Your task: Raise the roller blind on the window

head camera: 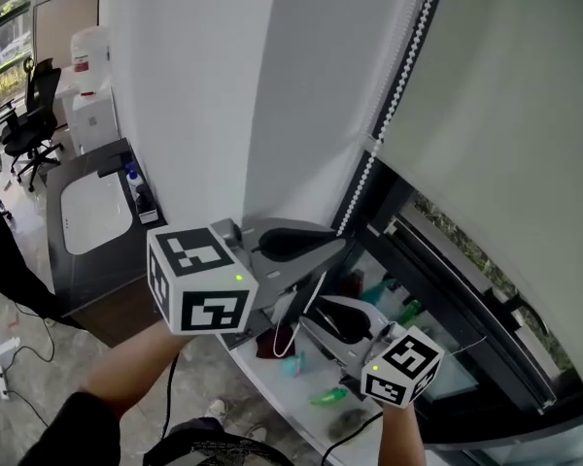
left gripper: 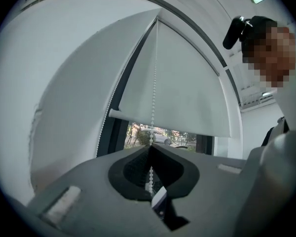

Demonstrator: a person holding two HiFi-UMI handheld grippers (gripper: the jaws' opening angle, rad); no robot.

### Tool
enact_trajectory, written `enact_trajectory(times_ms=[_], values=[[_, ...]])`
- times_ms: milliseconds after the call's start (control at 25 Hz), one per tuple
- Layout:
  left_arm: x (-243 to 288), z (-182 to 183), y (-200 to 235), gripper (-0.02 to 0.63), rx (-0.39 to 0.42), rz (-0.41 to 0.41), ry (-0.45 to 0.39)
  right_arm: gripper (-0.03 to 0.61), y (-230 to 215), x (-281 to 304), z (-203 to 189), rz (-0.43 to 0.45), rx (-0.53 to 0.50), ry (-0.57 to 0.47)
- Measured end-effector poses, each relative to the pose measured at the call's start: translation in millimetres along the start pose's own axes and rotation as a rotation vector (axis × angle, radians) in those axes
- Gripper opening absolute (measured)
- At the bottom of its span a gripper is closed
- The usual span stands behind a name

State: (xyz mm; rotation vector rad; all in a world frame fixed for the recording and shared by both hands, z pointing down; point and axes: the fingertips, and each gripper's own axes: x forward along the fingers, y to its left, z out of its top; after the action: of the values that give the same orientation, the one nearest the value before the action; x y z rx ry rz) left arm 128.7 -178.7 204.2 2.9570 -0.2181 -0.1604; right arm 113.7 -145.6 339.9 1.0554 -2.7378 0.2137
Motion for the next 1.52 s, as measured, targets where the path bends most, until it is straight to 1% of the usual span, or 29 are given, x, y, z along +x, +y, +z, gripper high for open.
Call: enact_trajectory(times_ms=[40,120,200,280,400,520,600,680,760,800,840,960,1000,1040,1080,1120,1240,1320,1400,1520], values=[[-1,-5,0,0.012,0.012,0.002,0.008,0.143,-1,-6,14,0.002,0.003,-0.041],[-2,-21,2,0.012,0.035,0.012,0.040,0.143,-12,-19,46,-0.015,0.022,-0.125],[-5,-43,9,0.012,0.037,0.031,0.083,0.142,-21,-28,83,-0.034,0.044,-0.211],[-7,-68,17,0.012,0.038,0.054,0.135,0.140,-24,-30,118,-0.033,0.040,-0.273],[-9,-120,25,0.012,0.056,0.082,0.253,0.140,-22,-25,152,-0.036,-0.029,-0.287],[-14,-179,31,0.012,0.045,0.092,0.374,0.140,-23,-13,167,-0.037,-0.070,-0.276],[-18,-204,32,0.012,0.025,0.093,0.409,0.130,-22,-7,172,-0.029,-0.086,-0.269],[-20,-211,34,0.012,0.011,0.098,0.412,0.109,-19,-5,176,-0.025,-0.103,-0.271],[-20,-210,36,0.012,0.012,0.101,0.417,0.068,-18,-3,179,-0.030,-0.120,-0.274],[-20,-209,36,0.012,0.015,0.098,0.420,0.030,-18,-2,180,-0.033,-0.121,-0.274],[-20,-209,35,0.012,0.018,0.089,0.419,0.014,-19,-1,180,-0.026,-0.111,-0.274],[-24,-209,27,0.012,0.022,0.028,0.410,0.008,-18,0,179,0.021,-0.056,-0.284],[-27,-206,24,0.013,0.024,0.015,0.401,0.008,-21,0,178,0.012,-0.054,-0.292],[-28,-198,21,0.044,0.024,0.004,0.378,0.008,-25,-1,176,-0.006,-0.059,-0.294],[-29,-184,18,0.091,0.023,-0.004,0.337,0.007,-28,-1,172,-0.019,-0.064,-0.286],[-30,-166,14,0.104,0.022,-0.005,0.283,0.006,-30,0,165,-0.025,-0.067,-0.265],[-35,-95,9,0.103,0.045,0.044,0.095,0.007,-34,7,127,-0.032,-0.062,-0.178],[-38,-53,8,0.103,0.082,0.083,0.016,0.006,-36,11,99,-0.023,-0.024,-0.153],[-34,-28,10,0.103,0.120,0.105,-0.002,0.006,-36,14,77,-0.011,0.004,-0.138],[-21,-7,13,0.103,0.159,0.119,0.012,0.006,-31,19,51,0.001,0.015,-0.087]])
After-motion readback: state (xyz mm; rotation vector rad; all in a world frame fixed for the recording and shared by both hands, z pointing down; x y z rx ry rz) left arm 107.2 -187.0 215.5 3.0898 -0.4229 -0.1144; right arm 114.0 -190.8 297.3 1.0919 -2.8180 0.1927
